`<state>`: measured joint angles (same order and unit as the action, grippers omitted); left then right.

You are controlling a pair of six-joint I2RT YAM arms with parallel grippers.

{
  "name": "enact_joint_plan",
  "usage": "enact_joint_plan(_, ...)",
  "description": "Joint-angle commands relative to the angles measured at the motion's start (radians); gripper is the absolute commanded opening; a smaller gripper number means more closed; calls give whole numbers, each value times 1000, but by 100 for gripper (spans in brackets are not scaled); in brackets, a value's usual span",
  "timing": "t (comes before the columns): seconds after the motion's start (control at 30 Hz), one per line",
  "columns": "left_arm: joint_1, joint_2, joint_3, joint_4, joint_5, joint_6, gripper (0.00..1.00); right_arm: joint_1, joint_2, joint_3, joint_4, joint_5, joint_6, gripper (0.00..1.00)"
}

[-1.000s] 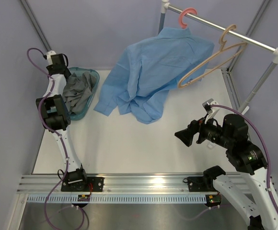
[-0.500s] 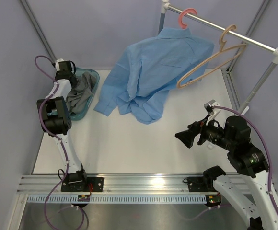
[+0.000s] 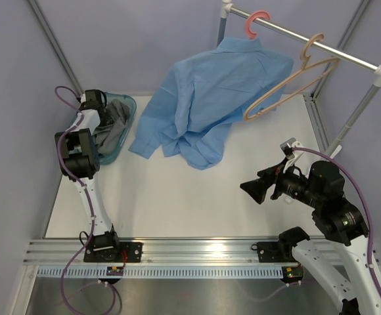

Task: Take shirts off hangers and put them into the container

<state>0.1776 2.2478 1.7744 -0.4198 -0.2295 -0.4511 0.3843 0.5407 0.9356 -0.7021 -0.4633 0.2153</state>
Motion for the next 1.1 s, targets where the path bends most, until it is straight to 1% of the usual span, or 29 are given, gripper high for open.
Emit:
enact_joint_plan(0.0,5,-25,30,-48,39,12,60,11,-8,3,23,-12,-11,99)
enact_joint_plan(0.1,5,-115,8,-48,42,26,75,11,-15,18,16,-5,-14,100)
enact_joint_plan(0.13,5,-146,5,-48,44,35,83,11,-21,25,12,-2,-16,99)
enact_joint_plan(0.23,5,-266,11,-73,48,45,93,13,-27,51,1,14,-21,99)
enact_joint_plan(0.27,3,-298,13,-80,59,48,99,11,-30,57,-3,20,-22,100)
enact_joint_plan(0.37,-4,-440,5,-111,81,64,99,11,-30,95,-26,66,-31,99)
enact_joint_plan(0.4,-7,-480,-18,-120,85,71,99,11,-30,117,-33,95,-37,99)
enact_joint_plan(0.43,-12,-566,-36,-120,105,86,99,11,-31,126,-43,115,-40,100)
enact_joint_plan(0.47,-12,-612,-58,-123,117,92,99,11,-33,147,-49,136,-44,100)
enact_joint_plan(0.53,-12,-697,-110,-155,146,121,99,10,-38,169,-65,190,-50,99)
enact_joint_plan(0.57,-13,-781,-131,-172,174,130,99,11,-39,176,-69,205,-50,99)
enact_joint_plan(0.6,-13,-827,-156,-195,189,141,99,11,-41,192,-73,242,-53,99)
enact_joint_plan(0.63,-13,-876,-215,-204,215,161,99,11,-48,201,-86,259,-54,99)
enact_joint_plan(0.67,-13,-981,-251,-208,220,167,99,11,-51,215,-94,278,-56,99)
enact_joint_plan(0.73,-15,-1094,-321,-208,223,173,99,11,-64,224,-111,339,-53,100)
enact_joint_plan(0.77,-18,-1202,-381,-208,223,175,99,11,-68,233,-117,357,-51,99)
enact_joint_plan(0.83,-30,-1305,-437,-208,252,184,99,11,-88,242,-128,414,-53,99)
enact_joint_plan(0.87,-38,-1361,-485,-208,242,187,99,11,-99,244,-131,434,-56,100)
enact_joint_plan(0.9,-55,-1464,-507,-212,239,192,99,11,-108,249,-132,474,-56,99)
enact_joint_plan(0.97,-78,-1560,-553,-232,225,198,99,11,-136,247,-138,524,-57,99)
enact_joint_plan(1.03,-101,-1670,-560,-266,194,203,99,10,-166,243,-140,578,-60,99)
enact_joint_plan(1.07,-110,-1698,-561,-299,182,209,99,10,-174,235,-142,606,-63,100)
